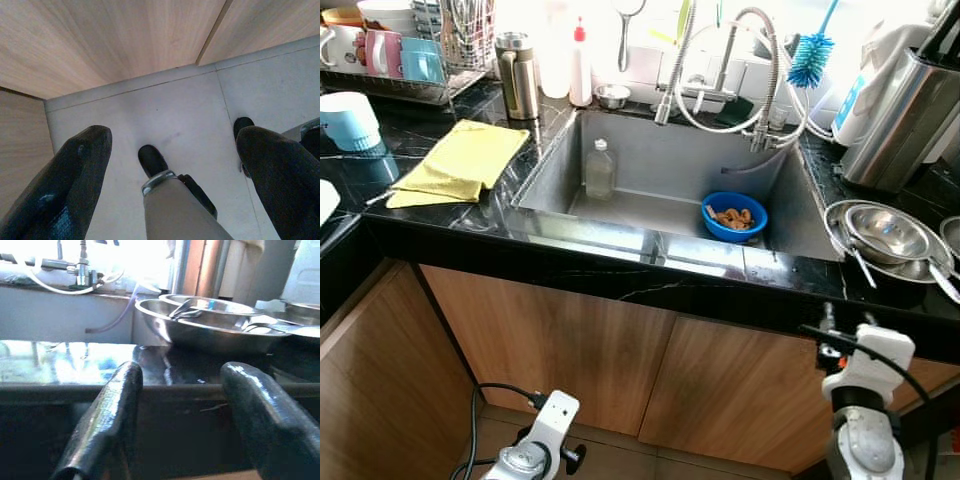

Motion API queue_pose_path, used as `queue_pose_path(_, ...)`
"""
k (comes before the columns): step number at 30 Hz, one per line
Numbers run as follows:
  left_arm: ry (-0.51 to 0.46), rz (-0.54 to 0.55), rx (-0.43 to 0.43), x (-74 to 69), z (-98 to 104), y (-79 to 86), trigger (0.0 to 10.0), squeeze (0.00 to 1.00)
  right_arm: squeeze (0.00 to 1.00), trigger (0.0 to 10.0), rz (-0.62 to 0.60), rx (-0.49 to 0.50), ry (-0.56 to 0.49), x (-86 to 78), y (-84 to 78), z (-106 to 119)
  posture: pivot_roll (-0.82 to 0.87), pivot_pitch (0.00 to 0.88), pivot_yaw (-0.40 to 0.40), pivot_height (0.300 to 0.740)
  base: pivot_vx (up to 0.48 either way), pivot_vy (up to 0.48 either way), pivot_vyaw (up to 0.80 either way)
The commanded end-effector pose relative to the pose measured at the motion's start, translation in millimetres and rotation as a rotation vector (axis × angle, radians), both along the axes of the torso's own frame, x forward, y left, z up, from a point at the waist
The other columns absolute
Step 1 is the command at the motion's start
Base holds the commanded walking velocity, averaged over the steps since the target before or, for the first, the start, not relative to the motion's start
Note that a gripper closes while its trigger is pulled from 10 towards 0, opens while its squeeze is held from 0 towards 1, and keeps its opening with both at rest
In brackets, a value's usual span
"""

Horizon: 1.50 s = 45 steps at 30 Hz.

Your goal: Kitchen organization

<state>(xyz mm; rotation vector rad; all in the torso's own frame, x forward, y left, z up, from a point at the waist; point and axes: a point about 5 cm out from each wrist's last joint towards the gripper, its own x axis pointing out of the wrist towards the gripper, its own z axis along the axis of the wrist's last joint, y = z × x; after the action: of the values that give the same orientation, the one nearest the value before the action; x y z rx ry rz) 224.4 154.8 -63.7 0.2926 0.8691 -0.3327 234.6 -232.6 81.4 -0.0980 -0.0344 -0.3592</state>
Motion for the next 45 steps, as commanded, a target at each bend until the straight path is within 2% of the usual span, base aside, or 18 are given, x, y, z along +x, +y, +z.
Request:
queue_pose_path(1, 0.013, -0.016, 0.007, -2.8, -2, -2.8, 10.0, 0.00, 0.35, 10.0, -0.020, -0.008, 0.001, 0.7, -5.1, 2, 0.12, 0.040, -0.110, 0.736, 0.000, 0.000, 0.00)
queue_pose_path(2, 0.013, -0.018, 0.007, -2.9, -2, -2.9, 10.0, 0.00, 0.00, 10.0, -0.022, -0.009, -0.005, 1.7, -5.1, 4, 0.12, 0.044, -0.109, 0.736, 0.000, 0.000, 0.00)
queue_pose_path(8, 0.016, -0.017, 0.009, -3.8, -3, -2.4, 10.0, 0.00, 0.00, 10.0, -0.026, -0.011, -0.013, 3.9, -5.2, 6, 0.11, 0.048, -0.103, 0.736, 0.000, 0.000, 0.00)
queue_pose_path(19, 0.022, -0.016, 0.017, -5.5, -4, -0.8, 10.0, 0.00, 0.00, 10.0, -0.016, -0.016, -0.058, 21.3, -2.7, 17, 0.11, 0.050, -0.102, 0.736, 0.000, 0.000, 0.00)
queue_pose_path(32, 0.024, -0.021, 0.019, -5.5, -4, -0.9, 10.0, 0.00, 0.00, 10.0, -0.006, -0.020, -0.085, 32.4, -0.3, 24, 0.11, 0.056, -0.098, 0.736, 0.000, 0.000, 0.00)
queue_pose_path(41, 0.025, -0.024, 0.021, -5.6, -4, -0.7, 10.0, 0.00, 0.00, 10.0, -0.004, -0.019, -0.096, 34.9, -0.5, 26, 0.11, 0.057, -0.096, 0.736, 0.000, 0.000, 0.00)
queue_pose_path(42, 0.025, -0.025, 0.021, -5.7, -4, -0.8, 10.0, 0.00, 0.00, 5.3, -0.006, -0.019, -0.099, 35.4, -1.1, 27, 0.11, 0.057, -0.097, 0.736, 0.000, 0.000, 0.00)
queue_pose_path(43, 0.025, -0.025, 0.021, -5.7, -4, -0.8, 10.0, 0.00, 0.00, 5.3, -0.006, -0.019, -0.099, 35.4, -1.1, 27, 0.11, 0.057, -0.097, 0.736, 0.000, 0.000, 0.00)
queue_pose_path(44, 0.025, -0.025, 0.021, -5.7, -4, -0.8, 10.0, 0.00, 0.00, 3.4, -0.006, -0.019, -0.100, 35.5, -1.1, 27, 0.11, 0.057, -0.097, 0.736, 0.000, 0.000, 0.00)
queue_pose_path(45, 0.025, -0.025, 0.021, -5.7, -4, -0.9, 10.0, 0.00, 0.00, 1.9, -0.007, -0.018, -0.102, 35.6, -1.1, 27, 0.11, 0.056, -0.097, 0.736, 0.000, 0.000, 0.00)
